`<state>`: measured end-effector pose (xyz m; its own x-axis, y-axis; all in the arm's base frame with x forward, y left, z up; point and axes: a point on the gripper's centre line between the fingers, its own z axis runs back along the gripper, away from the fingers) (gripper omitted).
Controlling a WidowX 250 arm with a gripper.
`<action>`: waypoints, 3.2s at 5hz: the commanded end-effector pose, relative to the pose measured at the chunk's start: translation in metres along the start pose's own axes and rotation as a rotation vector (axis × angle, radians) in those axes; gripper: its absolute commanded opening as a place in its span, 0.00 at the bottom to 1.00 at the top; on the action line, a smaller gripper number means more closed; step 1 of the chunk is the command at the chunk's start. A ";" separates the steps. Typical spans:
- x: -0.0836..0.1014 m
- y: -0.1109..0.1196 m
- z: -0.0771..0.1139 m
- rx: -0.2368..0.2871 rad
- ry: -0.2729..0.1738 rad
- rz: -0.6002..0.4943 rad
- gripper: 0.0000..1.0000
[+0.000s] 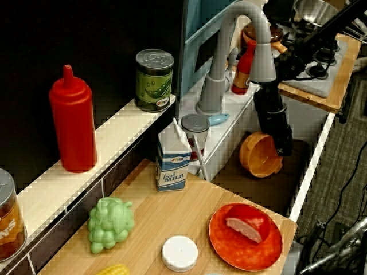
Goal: Flip orange pot upright in sink
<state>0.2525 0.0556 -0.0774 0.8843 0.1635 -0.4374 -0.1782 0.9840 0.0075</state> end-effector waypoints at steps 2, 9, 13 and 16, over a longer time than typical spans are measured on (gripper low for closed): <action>0.005 0.008 0.030 -0.022 0.003 -0.003 1.00; -0.001 0.016 0.038 -0.023 0.020 0.001 1.00; -0.001 0.016 0.038 -0.023 0.020 0.001 1.00; -0.001 0.016 0.038 -0.023 0.020 0.001 1.00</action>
<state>0.2534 0.0690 -0.0601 0.8455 0.1536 -0.5114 -0.1887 0.9819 -0.0171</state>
